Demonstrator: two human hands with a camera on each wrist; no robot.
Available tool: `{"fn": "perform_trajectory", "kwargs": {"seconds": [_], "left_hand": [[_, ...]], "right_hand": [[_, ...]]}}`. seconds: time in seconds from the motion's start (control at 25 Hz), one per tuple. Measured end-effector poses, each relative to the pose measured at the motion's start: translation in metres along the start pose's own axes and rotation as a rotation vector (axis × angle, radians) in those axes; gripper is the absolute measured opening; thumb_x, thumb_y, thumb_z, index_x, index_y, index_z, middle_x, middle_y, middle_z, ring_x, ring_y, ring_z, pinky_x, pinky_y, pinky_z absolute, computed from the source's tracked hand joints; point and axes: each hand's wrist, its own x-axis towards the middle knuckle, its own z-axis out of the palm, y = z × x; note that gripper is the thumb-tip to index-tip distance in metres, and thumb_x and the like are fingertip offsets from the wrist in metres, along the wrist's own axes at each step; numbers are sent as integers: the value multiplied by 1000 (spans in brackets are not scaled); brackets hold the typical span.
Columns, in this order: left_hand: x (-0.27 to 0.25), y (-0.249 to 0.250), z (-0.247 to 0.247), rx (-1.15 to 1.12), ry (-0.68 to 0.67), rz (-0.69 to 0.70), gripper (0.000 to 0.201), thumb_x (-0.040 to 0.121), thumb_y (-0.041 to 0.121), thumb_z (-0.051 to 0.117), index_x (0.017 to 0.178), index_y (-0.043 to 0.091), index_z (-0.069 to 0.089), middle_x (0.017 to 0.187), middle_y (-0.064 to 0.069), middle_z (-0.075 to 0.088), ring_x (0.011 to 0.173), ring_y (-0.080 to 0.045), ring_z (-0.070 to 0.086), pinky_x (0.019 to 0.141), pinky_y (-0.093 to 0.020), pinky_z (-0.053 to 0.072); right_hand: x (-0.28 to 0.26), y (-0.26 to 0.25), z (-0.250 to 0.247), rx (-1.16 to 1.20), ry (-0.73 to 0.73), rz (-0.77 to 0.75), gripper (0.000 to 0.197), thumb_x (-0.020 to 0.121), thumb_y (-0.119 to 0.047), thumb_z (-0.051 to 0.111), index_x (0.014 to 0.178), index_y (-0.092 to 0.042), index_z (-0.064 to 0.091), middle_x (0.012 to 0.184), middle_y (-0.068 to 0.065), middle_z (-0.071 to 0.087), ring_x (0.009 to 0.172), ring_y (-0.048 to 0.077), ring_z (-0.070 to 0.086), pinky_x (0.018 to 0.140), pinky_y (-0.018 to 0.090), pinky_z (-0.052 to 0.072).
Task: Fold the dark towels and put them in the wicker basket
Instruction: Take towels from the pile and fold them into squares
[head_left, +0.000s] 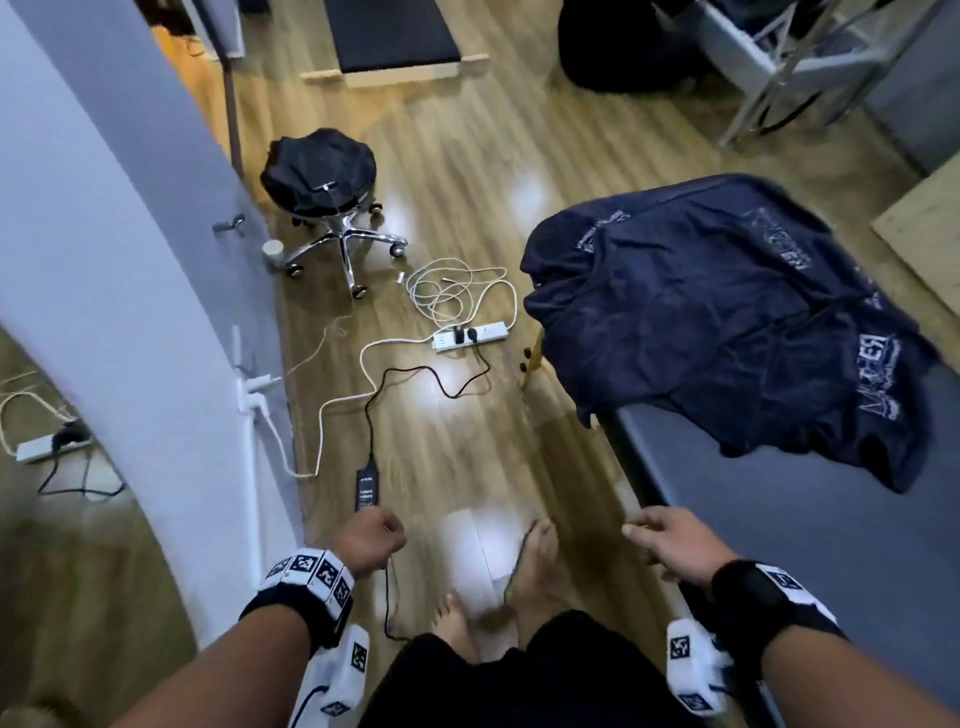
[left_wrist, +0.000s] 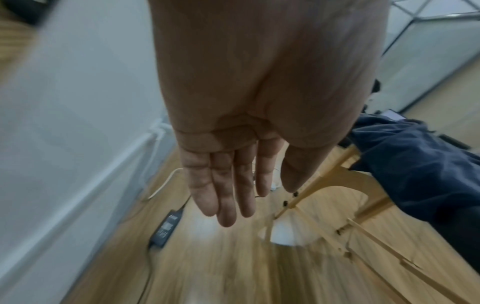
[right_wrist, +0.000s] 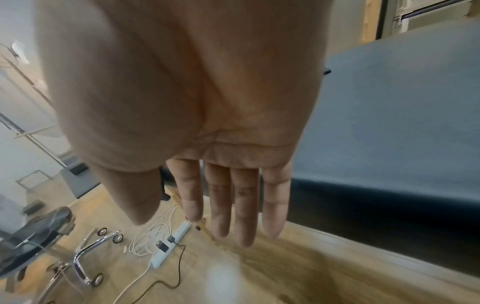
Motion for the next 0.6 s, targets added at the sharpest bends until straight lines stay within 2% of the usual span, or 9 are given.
{"fn": "perform_trajectory", "kwargs": {"seconds": [0.04, 0.12, 0.2, 0.24, 0.32, 0.36, 0.44, 0.52, 0.6], "left_hand": [[17, 17, -9, 40, -14, 30, 9, 87, 18, 64, 89, 12, 71, 77, -9, 70, 60, -23, 66, 60, -33, 56], [48, 54, -26, 117, -54, 82, 10, 85, 20, 64, 90, 13, 70, 73, -7, 68, 59, -23, 64, 66, -35, 57], [75, 100, -42, 182, -45, 127, 2, 84, 21, 65, 82, 20, 66, 70, -2, 63, 62, -23, 62, 68, -33, 54], [85, 127, -51, 213, -33, 158, 5, 84, 21, 66, 79, 23, 64, 72, -1, 62, 67, -25, 63, 71, -34, 55], [98, 178, -66, 260, -38, 211, 3, 85, 20, 66, 83, 22, 67, 79, 0, 64, 75, -24, 65, 77, -35, 54], [105, 205, -72, 305, -27, 252, 6, 87, 21, 65, 91, 18, 69, 86, -1, 67, 81, -22, 66, 80, -32, 53], [118, 256, -78, 415, 13, 326, 20, 89, 25, 63, 106, 17, 70, 102, -1, 69, 97, -20, 65, 83, -26, 48], [128, 304, -83, 506, 17, 398, 22, 90, 28, 60, 109, 19, 68, 107, 0, 68, 103, -19, 63, 83, -25, 45], [137, 344, -83, 556, -22, 483, 21, 89, 27, 58, 107, 18, 67, 106, -2, 70, 102, -23, 63, 86, -28, 48]], "right_hand": [[10, -7, -8, 27, 13, 1, 18, 97, -28, 65, 109, -15, 67, 89, -3, 67, 72, 9, 62, 51, 10, 42], [32, -20, -25, 63, 33, -23, 18, 96, -28, 66, 109, -16, 68, 89, -2, 69, 72, 7, 63, 55, 11, 44], [56, -31, -45, 106, 54, -51, 21, 93, -31, 69, 110, -18, 70, 93, -3, 72, 79, 8, 66, 69, 19, 50], [68, -35, -56, 121, 78, -61, 21, 92, -32, 70, 108, -21, 71, 93, -5, 73, 83, 9, 67, 77, 24, 52], [86, -49, -78, 114, 154, -82, 17, 88, -36, 72, 101, -25, 71, 89, -9, 73, 87, 10, 67, 88, 30, 52], [95, -56, -92, 101, 207, -85, 16, 86, -36, 73, 100, -27, 71, 89, -11, 72, 90, 10, 66, 89, 28, 51], [112, -66, -117, 16, 289, -104, 21, 85, -29, 71, 106, -27, 69, 101, -9, 69, 99, 15, 65, 91, 28, 50], [126, -73, -133, -185, 268, -143, 33, 82, -22, 64, 115, -27, 61, 115, -4, 56, 107, 21, 59, 91, 33, 51], [137, -73, -141, -383, 179, -173, 41, 79, -18, 59, 118, -27, 52, 118, -2, 42, 109, 24, 52, 86, 38, 52]]}}
